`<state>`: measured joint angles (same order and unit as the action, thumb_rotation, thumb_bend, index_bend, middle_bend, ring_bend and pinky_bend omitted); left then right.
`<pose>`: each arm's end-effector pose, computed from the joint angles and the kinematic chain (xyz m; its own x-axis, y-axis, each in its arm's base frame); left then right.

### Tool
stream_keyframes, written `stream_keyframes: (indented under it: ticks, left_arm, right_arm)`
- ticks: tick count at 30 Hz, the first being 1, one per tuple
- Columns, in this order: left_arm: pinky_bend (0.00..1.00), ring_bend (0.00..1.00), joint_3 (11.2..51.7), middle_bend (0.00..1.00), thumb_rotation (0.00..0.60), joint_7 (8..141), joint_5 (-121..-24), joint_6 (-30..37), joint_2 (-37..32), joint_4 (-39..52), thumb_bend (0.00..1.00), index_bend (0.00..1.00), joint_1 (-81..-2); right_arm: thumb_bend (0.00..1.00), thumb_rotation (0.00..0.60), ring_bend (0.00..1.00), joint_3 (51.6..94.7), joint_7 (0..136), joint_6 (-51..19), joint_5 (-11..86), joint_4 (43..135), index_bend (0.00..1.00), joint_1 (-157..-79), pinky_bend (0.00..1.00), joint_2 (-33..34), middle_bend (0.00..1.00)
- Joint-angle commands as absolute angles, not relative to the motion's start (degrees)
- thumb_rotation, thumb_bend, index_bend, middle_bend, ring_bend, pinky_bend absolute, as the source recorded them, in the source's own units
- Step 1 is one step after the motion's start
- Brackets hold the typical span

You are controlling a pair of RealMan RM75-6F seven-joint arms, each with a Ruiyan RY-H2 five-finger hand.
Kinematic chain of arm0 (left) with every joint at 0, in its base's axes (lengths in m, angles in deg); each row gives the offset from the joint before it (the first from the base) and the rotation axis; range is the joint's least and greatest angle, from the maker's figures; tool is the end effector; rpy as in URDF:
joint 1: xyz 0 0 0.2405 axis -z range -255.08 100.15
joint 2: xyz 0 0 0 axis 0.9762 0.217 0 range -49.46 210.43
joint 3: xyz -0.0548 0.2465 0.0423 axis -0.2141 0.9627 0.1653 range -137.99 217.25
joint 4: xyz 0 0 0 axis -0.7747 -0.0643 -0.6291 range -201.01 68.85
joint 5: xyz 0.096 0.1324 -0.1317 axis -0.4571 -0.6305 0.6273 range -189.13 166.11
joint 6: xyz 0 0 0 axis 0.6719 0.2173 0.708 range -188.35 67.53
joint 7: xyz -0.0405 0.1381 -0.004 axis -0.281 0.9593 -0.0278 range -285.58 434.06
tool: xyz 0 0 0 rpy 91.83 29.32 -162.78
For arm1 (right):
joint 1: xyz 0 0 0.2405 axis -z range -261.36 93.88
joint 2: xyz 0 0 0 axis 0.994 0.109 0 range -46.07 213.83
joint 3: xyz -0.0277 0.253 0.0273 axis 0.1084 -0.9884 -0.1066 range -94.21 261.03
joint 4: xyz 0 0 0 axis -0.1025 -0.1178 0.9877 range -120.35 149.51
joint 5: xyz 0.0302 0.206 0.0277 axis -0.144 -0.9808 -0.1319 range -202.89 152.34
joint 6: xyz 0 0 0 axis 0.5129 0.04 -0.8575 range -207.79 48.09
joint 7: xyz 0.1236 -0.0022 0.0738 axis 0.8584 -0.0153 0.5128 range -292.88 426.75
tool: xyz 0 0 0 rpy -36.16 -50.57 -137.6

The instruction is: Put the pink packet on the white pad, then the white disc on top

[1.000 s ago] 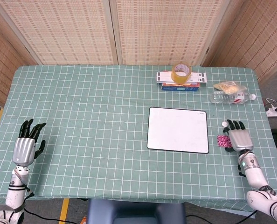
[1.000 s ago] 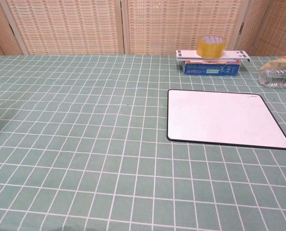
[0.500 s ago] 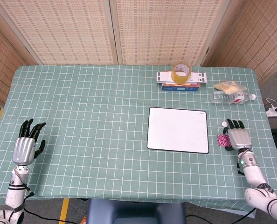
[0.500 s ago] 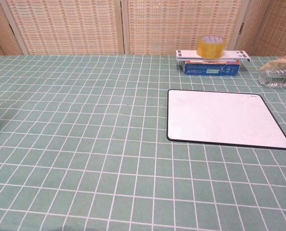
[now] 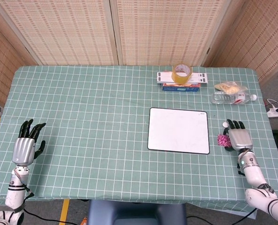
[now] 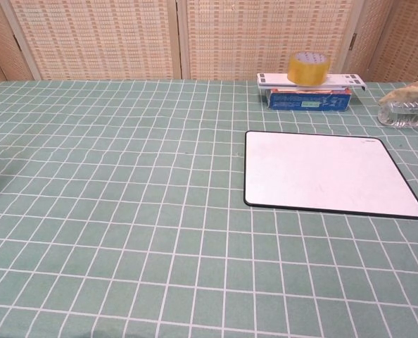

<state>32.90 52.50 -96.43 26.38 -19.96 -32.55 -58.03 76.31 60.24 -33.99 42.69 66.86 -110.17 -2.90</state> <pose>-0.3452 0.2862 0.0691 0.3596 -0.2091 0.9094 0.9089 -0.1419 -0.3921 -0.3820 -0.3265 0.0594 0.5861 -0.3770 0.7172 -0.7634 0.0395 0.6447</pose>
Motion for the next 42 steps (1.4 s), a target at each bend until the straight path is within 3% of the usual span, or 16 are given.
stream_keyframes:
  ticks: [1, 12, 23, 30, 42]
  left_arm:
    - [0.00, 0.00, 32.9, 0.22, 0.600, 52.6, -96.5, 26.4, -20.0, -32.5, 0.39, 0.18, -58.0]
    - [0.00, 0.00, 32.9, 0.22, 0.600, 52.3, -96.4, 26.0, -19.8, -32.5, 0.39, 0.18, -57.9]
    - [0.00, 0.00, 32.3, 0.22, 0.600, 52.5, -96.0, 26.6, -19.6, -32.4, 0.39, 0.17, -57.9]
    - [0.00, 0.00, 31.7, 0.22, 0.600, 52.3, -95.3, 26.5, -19.2, -32.4, 0.39, 0.17, -58.0]
    - [0.00, 0.00, 31.4, 0.22, 0.600, 52.5, -95.0, 26.6, -19.1, -32.2, 0.40, 0.18, -58.0]
  right_arm:
    - [0.21, 0.600, 0.00, 76.3, 60.6, -33.9, 42.9, 67.0, 0.43, -110.2, 0.00, -2.8, 0.00]
    - [0.22, 0.600, 0.00, 75.8, 60.8, -31.5, 44.0, 71.6, 0.43, -110.4, 0.00, 0.1, 0.00]
    - [0.22, 0.600, 0.00, 70.8, 50.1, -32.5, 39.4, 86.8, 0.43, -117.1, 0.00, 4.3, 0.00]
    - [0.23, 0.600, 0.00, 68.8, 40.5, -35.2, 29.8, 90.3, 0.43, -123.8, 0.00, 0.7, 0.00]
    - [0.23, 0.600, 0.00, 70.9, 34.3, -36.8, 18.3, 85.4, 0.43, -129.3, 0.00, -5.7, 0.00]
